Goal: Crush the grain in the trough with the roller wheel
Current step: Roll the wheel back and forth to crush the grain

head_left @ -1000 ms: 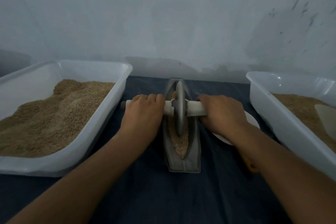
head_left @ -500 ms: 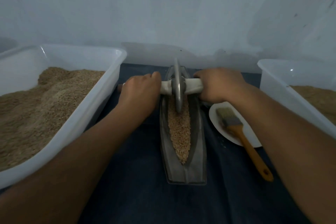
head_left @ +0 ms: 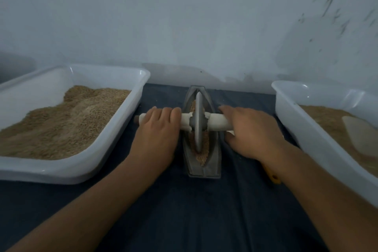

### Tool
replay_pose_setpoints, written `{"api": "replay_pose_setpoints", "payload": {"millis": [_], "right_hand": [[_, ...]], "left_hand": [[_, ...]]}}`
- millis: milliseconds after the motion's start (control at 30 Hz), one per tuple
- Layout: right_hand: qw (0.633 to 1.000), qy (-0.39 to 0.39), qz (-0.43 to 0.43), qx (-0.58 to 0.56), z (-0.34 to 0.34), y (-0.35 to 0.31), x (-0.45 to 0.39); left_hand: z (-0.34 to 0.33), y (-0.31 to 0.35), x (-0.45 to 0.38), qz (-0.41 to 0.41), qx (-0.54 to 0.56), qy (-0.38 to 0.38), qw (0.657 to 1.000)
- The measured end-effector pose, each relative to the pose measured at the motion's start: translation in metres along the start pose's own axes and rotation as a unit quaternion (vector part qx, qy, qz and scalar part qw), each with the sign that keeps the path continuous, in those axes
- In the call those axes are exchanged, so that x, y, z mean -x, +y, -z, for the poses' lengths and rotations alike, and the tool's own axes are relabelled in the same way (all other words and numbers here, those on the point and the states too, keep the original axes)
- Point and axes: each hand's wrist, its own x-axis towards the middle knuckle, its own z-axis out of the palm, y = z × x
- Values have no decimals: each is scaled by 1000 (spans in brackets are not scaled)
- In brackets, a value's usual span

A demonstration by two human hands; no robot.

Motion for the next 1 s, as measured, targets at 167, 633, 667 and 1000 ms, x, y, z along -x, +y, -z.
{"api": "replay_pose_setpoints", "payload": {"millis": [167,633,667,1000], "right_hand": [[1000,9,-11,-17,4,-2,15],[993,-83,-81,4,-41,27,-69],[991,-104,-83,0,-43,30,-77],[992,-117,-52,-1,-41,39,-104]], "left_hand": [[17,4,9,-15,-12,-24,1000],[-28,-8,-63,16,-40,-10,999],[-30,-9,-69,18,-43,-8,999],[-39,-19,-90,27,-52,-20,998]]}}
